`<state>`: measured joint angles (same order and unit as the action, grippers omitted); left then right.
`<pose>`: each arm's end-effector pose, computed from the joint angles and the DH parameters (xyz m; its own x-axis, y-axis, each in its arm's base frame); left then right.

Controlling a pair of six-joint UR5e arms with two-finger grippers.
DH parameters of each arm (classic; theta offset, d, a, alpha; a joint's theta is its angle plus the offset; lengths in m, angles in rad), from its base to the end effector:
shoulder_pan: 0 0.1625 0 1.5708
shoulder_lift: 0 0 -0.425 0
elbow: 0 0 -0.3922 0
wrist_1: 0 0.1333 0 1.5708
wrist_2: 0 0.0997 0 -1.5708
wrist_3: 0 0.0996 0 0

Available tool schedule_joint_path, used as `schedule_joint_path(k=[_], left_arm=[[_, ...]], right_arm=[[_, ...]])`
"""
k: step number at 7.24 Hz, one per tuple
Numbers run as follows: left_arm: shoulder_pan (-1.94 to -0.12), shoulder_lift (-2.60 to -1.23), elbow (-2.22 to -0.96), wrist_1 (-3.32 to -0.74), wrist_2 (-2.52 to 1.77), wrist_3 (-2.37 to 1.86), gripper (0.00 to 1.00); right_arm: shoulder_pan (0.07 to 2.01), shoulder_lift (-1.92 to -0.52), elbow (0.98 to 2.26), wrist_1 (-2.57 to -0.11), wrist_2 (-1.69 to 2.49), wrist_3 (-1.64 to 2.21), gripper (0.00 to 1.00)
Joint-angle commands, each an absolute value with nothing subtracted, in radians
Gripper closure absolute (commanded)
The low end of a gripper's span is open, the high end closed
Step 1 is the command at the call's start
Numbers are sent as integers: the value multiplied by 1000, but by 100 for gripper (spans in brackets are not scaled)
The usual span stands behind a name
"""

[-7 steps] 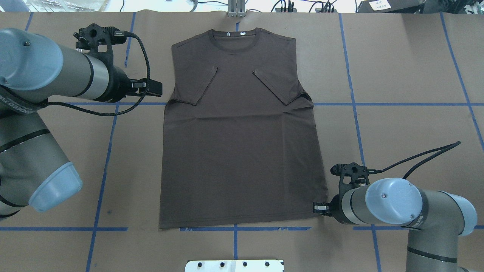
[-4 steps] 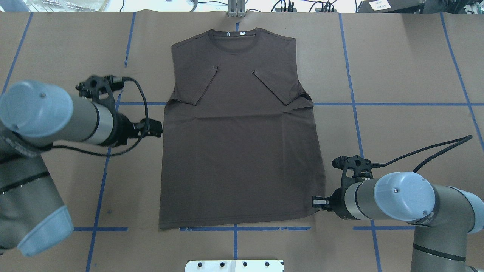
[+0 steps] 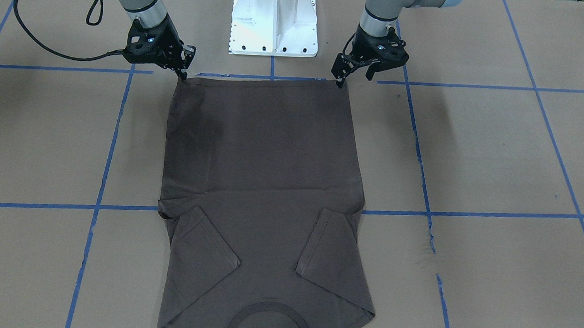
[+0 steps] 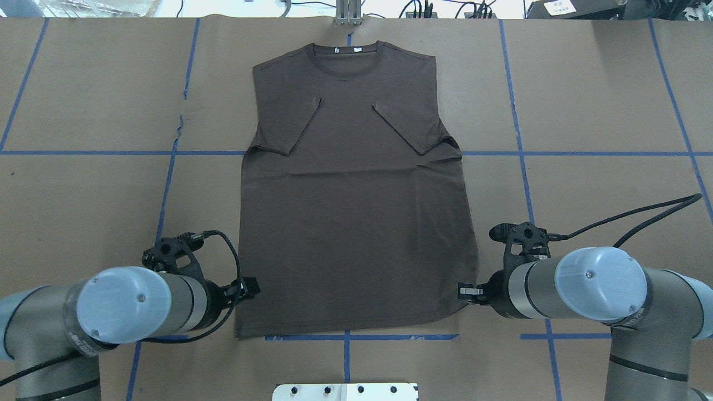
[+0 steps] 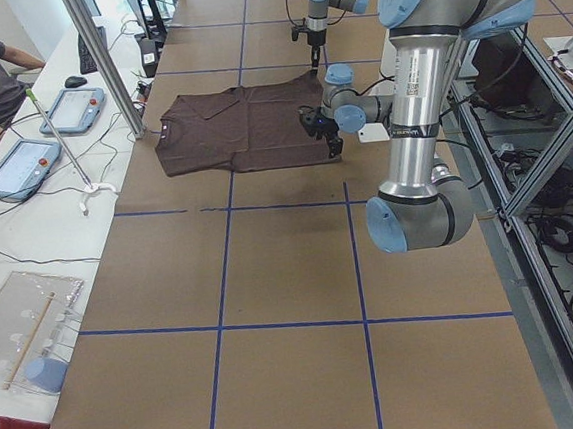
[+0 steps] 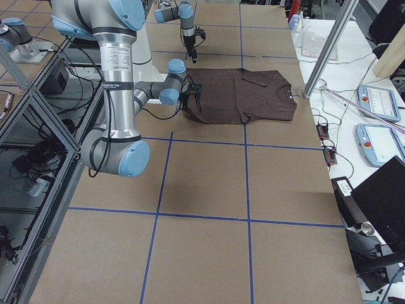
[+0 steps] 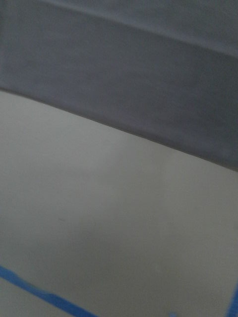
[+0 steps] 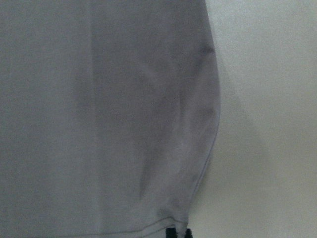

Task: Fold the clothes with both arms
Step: 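Lower both grippers to the two hem corners nearest the robot and grasp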

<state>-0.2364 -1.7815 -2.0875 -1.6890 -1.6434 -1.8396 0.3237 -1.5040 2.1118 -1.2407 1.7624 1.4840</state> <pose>0.4782 -0.2449 0.3086 0.5737 -0.4106 -0.7087 0.3456 0.9058 -0.2451 -0.4264 -0.2637 0.3400 0.5731 0.1025 0.8130 -0.1174 0.9922 -0.0423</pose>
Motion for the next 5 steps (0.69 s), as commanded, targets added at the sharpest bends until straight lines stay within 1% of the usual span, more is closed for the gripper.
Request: schedule_joint_path(k=[1, 2, 3, 4, 5], left_arm=[[-174, -1808, -2016, -1677, -1602, -1903, 2], [-167, -1830, -1984, -1677, -1601, -1911, 2], [-167, -1844, -1979, -1675, -1601, -1911, 4], [-167, -1844, -1977, -1675, -1601, -1911, 6], [-167, -1844, -1979, -1675, -1601, -1911, 12]], right_arm=[[328, -1485, 2111, -1241, 1763, 1483, 100], [328, -1483, 2111, -1241, 1763, 1483, 100], [328, -1483, 2111, -1241, 1763, 1483, 100], [331, -1483, 2111, -1241, 1763, 1483, 100], [334, -1483, 2111, -1241, 1764, 1483, 100]])
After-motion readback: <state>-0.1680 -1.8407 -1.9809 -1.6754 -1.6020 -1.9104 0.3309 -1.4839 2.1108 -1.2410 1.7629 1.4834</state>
